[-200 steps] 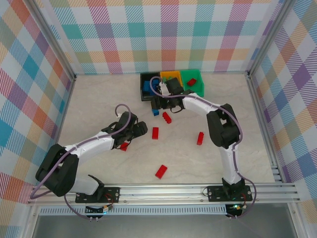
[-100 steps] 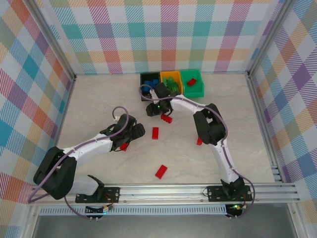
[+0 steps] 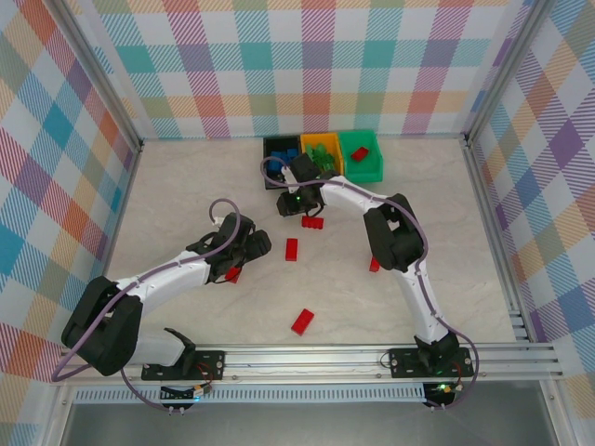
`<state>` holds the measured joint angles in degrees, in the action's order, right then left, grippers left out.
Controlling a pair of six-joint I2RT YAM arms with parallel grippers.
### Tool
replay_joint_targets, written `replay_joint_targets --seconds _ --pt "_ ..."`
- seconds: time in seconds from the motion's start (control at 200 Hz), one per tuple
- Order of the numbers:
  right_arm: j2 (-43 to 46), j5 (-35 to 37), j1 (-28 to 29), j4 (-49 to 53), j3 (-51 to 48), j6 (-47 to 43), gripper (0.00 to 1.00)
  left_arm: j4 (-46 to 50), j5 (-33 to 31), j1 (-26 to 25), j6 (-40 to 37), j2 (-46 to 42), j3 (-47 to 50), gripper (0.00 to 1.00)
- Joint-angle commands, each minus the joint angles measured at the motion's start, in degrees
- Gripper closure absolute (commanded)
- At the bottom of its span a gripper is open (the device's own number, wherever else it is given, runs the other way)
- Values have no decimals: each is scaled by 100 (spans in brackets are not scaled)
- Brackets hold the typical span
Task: Sort the legos into containers by color
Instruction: Pick up the lego from the center of the table, then place the lego in the container.
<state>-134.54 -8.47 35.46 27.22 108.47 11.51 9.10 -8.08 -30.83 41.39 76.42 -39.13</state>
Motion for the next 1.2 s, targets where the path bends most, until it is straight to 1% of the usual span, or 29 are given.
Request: replay_joint_targets --seconds 0.0,0.125,0.25,0.36,0.455,0.685,0.89,0.945,1.03,1.115,1.195 --pt "340 -246 -85 82 365 53 68 212 -71 51 -16 -13 -74 21" --pt "319 -278 -161 107 754 114 68 250 -89 51 -51 5 -129 21" --pt "161 -230 -248 224 1351 149 67 241 -89 59 -47 22 -130 21" --pt "-110 -178 -329 343 1945 185 67 241 -57 59 -26 56 -121 21" --pt "-278 -1 -347 134 2194 185 67 225 -43 59 11 69 -99 21" --pt "-1103 210 -426 159 3471 237 66 291 -76 59 5 -22 -94 21" --pt "-1396 540 -487 -344 3686 220 65 417 -133 68 -4 -106 -69 21" --pt "-1474 590 -520 -397 3775 227 61 426 -146 63 1 -135 -51 21" --pt "-1615 653 -553 -357 3940 226 48 432 -161 68 10 -179 -13 21" --pt "-1639 569 -584 -267 3996 220 35 434 -155 68 29 -191 2 21" --pt "-1572 509 -587 -137 3966 179 31 404 -143 68 42 -178 14 21"
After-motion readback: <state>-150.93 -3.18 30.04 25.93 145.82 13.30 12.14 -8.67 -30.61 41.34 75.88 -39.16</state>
